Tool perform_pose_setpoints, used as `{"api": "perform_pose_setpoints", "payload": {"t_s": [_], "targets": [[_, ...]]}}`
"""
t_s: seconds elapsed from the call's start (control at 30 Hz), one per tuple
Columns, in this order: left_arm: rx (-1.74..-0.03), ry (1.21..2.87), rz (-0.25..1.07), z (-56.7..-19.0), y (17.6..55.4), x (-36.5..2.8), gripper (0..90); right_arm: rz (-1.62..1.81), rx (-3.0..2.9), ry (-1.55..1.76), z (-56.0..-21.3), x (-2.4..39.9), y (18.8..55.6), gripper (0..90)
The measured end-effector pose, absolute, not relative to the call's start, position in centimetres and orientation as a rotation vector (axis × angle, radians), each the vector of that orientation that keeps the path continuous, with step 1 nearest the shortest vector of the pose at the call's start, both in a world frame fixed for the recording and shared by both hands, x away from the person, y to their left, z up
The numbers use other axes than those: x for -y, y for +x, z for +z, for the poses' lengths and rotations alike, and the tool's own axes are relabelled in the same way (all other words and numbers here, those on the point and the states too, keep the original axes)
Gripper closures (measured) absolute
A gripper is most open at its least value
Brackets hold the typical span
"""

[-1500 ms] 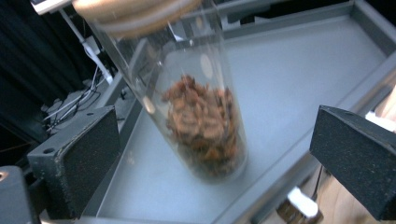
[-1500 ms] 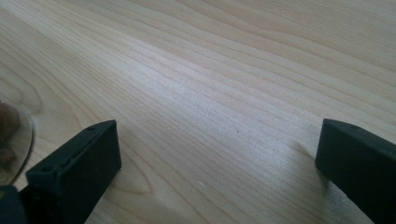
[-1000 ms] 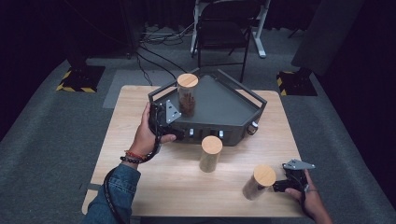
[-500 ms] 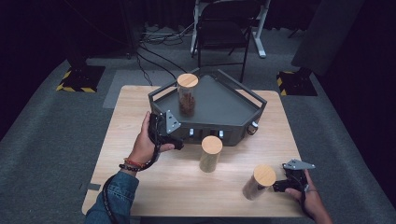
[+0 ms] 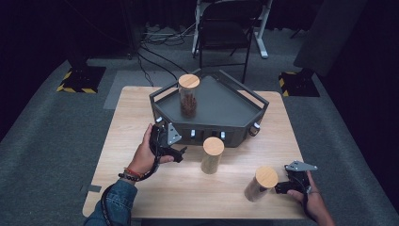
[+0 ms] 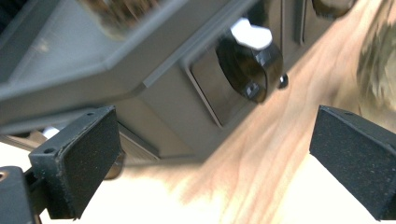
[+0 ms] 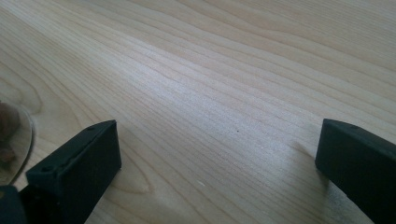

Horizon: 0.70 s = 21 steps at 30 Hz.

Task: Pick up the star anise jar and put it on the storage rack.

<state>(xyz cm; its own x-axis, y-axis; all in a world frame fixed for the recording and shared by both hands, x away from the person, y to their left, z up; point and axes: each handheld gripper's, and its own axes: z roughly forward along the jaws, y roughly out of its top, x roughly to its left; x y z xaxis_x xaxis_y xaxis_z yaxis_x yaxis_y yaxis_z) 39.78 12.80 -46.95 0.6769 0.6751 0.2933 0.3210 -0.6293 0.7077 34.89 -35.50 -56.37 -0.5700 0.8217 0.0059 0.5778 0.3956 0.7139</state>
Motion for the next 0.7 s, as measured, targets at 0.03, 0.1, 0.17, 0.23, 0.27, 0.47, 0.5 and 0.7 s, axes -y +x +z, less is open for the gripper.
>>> {"api": "perform_pose_setpoints", "payload": {"t_s": [0.03, 0.1, 0.17, 0.23, 0.27, 0.47, 0.5, 0.7], "targets": [[-0.765, 2.263, 0.727, -47.2, 39.7, -12.9, 1.7, 0.974, -2.311, 1.213, -56.4, 35.5, 34.9, 0.0], [-0.772, 2.271, 0.720, -47.6, 39.6, -13.0, 1.7, 0.974, -2.311, 1.213, -56.4, 35.5, 34.9, 0.0], [-0.778, 2.277, 0.704, -48.1, 39.5, -13.2, 1.7, 0.974, -2.311, 1.213, -56.4, 35.5, 34.9, 0.0], [-0.775, 2.290, 0.711, -48.5, 39.4, -13.3, 1.7, 0.974, -2.311, 1.213, -56.4, 35.5, 34.9, 0.0], [-0.778, 2.296, 0.718, -48.8, 39.3, -13.4, 1.7, 0.974, -2.311, 1.213, -56.4, 35.5, 34.9, 0.0], [-0.792, 2.336, 0.707, -50.1, 38.9, -13.9, 1.7, 0.974, -2.310, 1.213, -56.4, 35.5, 34.9, 0.0], [-0.793, 2.340, 0.704, -50.3, 38.9, -14.0, 1.7, 0.974, -2.310, 1.213, -56.4, 35.5, 34.9, 0.0], [-0.812, 2.372, 0.679, -51.3, 38.6, -14.9, 1.8, 0.974, -2.310, 1.213, -56.4, 35.5, 34.9, 0.0]]}}
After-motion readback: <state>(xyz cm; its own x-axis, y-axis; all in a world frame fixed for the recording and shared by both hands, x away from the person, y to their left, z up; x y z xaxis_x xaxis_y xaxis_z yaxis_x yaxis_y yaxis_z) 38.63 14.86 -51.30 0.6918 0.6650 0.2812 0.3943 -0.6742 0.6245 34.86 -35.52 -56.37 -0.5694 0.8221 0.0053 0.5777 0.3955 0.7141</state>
